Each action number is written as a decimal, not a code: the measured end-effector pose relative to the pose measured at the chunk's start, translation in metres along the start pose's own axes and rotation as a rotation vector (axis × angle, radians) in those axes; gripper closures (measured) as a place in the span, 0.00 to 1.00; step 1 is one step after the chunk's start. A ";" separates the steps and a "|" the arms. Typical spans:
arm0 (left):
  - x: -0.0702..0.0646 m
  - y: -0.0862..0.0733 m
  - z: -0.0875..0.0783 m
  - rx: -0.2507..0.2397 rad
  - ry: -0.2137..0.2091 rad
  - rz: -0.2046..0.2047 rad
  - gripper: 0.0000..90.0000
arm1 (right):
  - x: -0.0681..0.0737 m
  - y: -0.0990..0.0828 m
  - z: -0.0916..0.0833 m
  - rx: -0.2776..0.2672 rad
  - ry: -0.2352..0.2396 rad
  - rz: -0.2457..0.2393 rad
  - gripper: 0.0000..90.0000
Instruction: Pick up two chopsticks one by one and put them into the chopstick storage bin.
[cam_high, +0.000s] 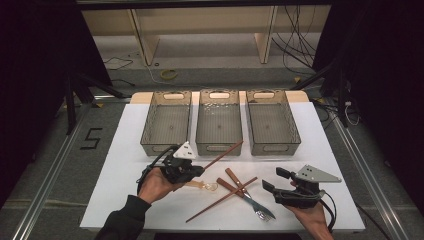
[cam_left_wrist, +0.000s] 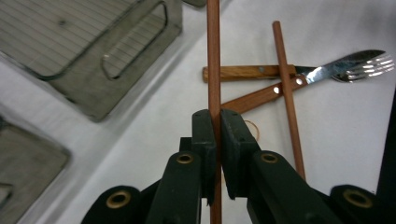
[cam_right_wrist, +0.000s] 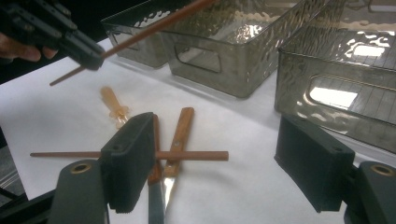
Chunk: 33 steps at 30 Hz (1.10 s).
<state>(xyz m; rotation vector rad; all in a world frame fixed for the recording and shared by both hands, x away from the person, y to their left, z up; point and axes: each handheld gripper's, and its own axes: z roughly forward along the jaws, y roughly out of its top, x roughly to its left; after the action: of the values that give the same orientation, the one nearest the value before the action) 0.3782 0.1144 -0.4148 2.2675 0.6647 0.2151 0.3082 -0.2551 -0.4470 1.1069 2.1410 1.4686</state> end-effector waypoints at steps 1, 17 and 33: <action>0.003 0.000 -0.002 -0.002 0.004 -0.006 0.94 | 0.000 0.000 0.000 0.000 -0.001 0.001 0.32; 0.050 0.011 -0.035 -0.079 0.110 -0.087 0.94 | -0.002 -0.001 0.000 -0.004 0.001 0.012 0.32; 0.107 0.022 -0.062 -0.142 0.216 -0.191 0.94 | -0.002 -0.001 0.001 -0.002 0.006 0.012 0.32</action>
<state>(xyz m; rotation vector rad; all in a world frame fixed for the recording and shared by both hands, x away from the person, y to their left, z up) 0.4571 0.1960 -0.3602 2.0475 0.9429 0.4047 0.3098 -0.2560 -0.4487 1.1177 2.1403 1.4805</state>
